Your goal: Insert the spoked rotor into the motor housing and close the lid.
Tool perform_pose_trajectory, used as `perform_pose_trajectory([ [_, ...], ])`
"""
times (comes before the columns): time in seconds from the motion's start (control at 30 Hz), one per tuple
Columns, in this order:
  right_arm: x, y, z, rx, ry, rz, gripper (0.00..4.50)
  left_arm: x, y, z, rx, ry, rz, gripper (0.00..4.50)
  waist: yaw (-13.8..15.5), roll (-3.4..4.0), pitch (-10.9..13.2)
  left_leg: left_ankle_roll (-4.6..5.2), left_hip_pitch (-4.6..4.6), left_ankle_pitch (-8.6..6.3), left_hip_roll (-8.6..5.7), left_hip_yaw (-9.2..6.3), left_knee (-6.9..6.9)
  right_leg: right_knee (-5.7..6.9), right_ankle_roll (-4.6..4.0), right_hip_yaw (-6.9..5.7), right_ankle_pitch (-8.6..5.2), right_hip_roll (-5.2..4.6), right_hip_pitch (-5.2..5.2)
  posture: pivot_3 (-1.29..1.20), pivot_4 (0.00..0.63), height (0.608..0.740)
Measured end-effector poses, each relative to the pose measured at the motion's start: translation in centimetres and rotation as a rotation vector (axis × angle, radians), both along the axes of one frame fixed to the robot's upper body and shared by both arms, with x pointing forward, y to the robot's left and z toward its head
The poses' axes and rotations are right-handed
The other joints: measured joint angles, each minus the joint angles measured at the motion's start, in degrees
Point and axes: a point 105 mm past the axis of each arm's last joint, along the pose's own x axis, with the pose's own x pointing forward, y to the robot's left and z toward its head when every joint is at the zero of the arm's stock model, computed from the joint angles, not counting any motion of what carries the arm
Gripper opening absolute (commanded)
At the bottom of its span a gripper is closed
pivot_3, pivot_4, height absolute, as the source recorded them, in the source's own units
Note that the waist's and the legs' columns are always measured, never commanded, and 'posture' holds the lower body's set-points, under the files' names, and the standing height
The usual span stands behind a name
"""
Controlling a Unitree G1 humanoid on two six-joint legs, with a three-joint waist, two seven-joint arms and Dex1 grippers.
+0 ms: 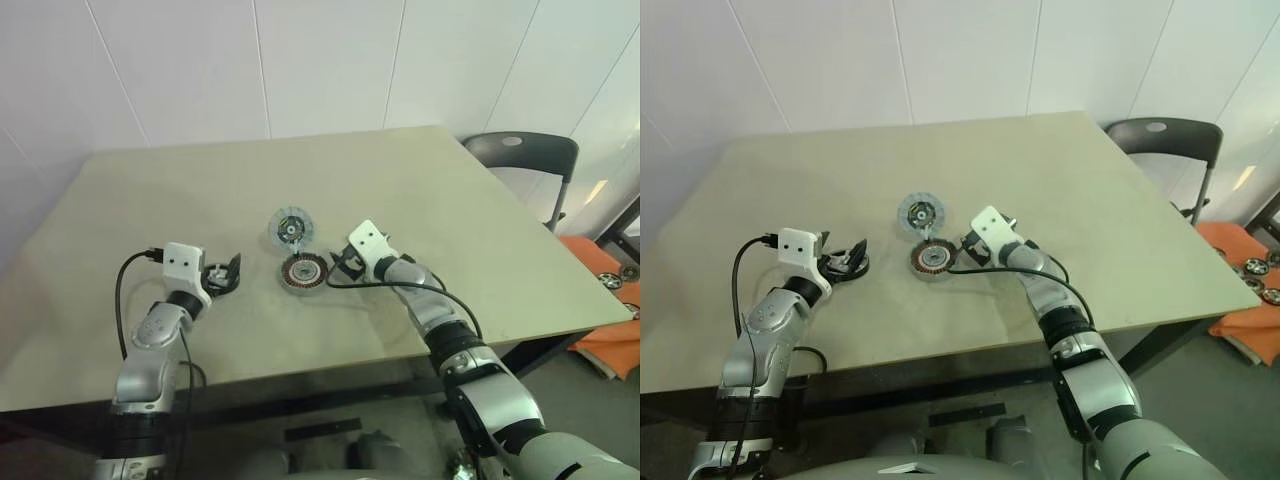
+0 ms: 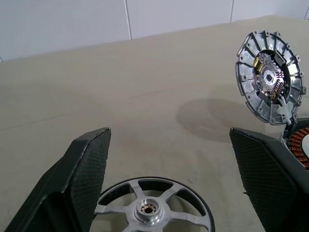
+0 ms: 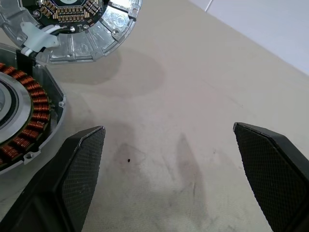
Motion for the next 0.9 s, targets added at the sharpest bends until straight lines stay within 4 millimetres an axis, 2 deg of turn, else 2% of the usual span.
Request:
perform_pose_trajectory([
  [0.9, 0.04, -0.07, 0.00, 0.000, -0.003, -0.008, 4.44, 0.07, -0.02, 0.07, 0.001, -0.002, -0.001, 4.18, -0.1, 0.00, 0.0, 0.00, -0.10, -0.02, -0.01, 0.03, -0.18, -0.15, 0.00, 0.01, 0.00, -0.09, -0.13, 0.00, 0.000, 0.740],
])
